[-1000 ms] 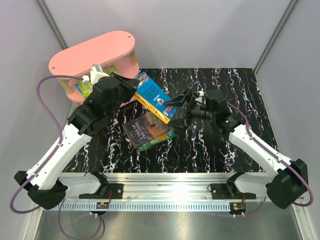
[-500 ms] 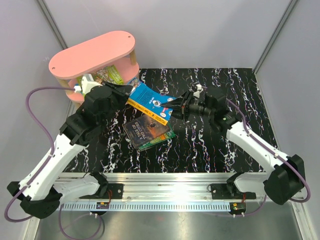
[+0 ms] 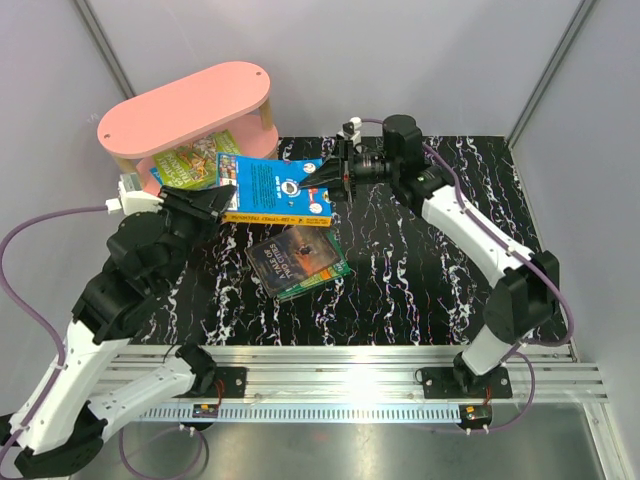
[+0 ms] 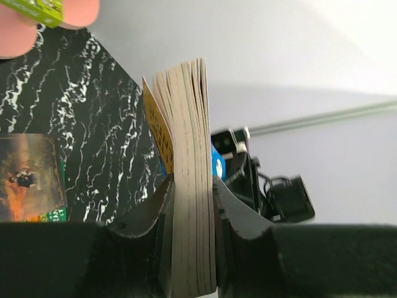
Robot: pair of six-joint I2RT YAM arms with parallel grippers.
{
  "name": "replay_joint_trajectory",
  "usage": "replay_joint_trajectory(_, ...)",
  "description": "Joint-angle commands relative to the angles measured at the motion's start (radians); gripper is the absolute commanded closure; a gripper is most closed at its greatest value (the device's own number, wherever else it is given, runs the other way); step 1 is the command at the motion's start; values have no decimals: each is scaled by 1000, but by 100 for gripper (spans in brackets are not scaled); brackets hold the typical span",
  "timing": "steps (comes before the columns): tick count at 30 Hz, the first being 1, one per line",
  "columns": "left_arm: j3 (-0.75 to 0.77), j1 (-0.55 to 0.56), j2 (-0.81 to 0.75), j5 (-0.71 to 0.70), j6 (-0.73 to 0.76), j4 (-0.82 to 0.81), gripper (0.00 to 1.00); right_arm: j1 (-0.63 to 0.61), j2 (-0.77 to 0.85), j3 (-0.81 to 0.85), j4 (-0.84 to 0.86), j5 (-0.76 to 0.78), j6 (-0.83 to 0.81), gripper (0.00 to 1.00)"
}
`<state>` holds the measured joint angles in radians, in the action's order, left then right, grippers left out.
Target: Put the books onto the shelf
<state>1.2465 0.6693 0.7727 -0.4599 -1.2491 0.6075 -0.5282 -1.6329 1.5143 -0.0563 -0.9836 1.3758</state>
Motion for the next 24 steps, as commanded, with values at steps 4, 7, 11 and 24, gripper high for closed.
replay_joint_trajectory(4, -81, 32, -52, 357, 47, -22, 100, 40, -113, 106, 128, 97, 103, 100)
replay_joint_trajectory(7, -148, 33, -94, 362, 25, -3, 100, 37, -152, 130, 150, 86, 115, 100)
replay_joint_trajectory(11, -228, 32, -144, 322, -1, 34, 100, 37, -203, 179, 177, 74, 134, 100)
replay_joint_trajectory(24, -266, 33, -185, 233, 54, -2, 100, 39, -320, 230, 433, 13, 295, 74)
